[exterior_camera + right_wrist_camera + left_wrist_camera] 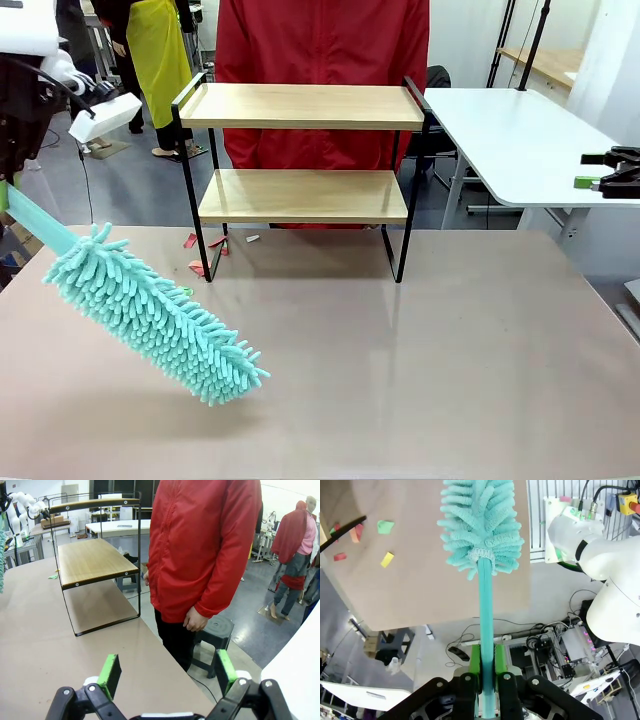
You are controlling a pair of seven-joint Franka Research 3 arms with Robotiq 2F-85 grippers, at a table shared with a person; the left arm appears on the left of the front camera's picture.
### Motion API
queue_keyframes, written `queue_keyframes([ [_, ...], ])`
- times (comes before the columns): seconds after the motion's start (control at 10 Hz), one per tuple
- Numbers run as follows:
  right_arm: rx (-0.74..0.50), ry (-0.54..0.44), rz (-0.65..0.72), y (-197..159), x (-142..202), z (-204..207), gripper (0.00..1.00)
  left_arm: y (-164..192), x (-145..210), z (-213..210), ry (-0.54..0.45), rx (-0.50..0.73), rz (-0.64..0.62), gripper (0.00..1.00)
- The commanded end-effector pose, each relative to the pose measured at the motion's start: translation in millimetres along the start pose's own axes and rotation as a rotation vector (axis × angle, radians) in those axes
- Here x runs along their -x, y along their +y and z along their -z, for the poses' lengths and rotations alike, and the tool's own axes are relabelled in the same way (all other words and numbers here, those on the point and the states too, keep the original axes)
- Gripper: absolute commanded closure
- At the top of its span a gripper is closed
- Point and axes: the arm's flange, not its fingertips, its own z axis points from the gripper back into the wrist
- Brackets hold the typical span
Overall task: Clean the shelf.
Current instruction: Hand the Duster back to the human.
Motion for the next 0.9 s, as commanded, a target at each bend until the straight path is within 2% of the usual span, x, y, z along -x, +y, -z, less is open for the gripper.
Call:
queue_keyframes([
  [0.0, -0.003, 0.003, -0.003, 2, -3, 0, 0.0, -3, 1, -1, -0.015, 0.001, 0.002, 0.87],
  [0.1, 0.0, 0.0, 0.0, 0, 0, 0, 0.0, 0, 0, 0, 0.0, 0.0, 0.0, 0.87],
  [0.2, -0.005, -0.002, -0.015, 5, -17, 4, 0.0, -6, 16, -10, -0.162, -0.035, -0.049, 0.87],
  [0.5, -0.057, -0.03, -0.029, 43, -76, 37, 0.0, -7, 18, -1, -0.319, -0.127, -0.072, 0.87],
  [0.8, -0.225, -0.184, 0.048, 97, -124, 46, 0.0, 1, 9, 26, -0.444, -0.175, -0.024, 0.87],
])
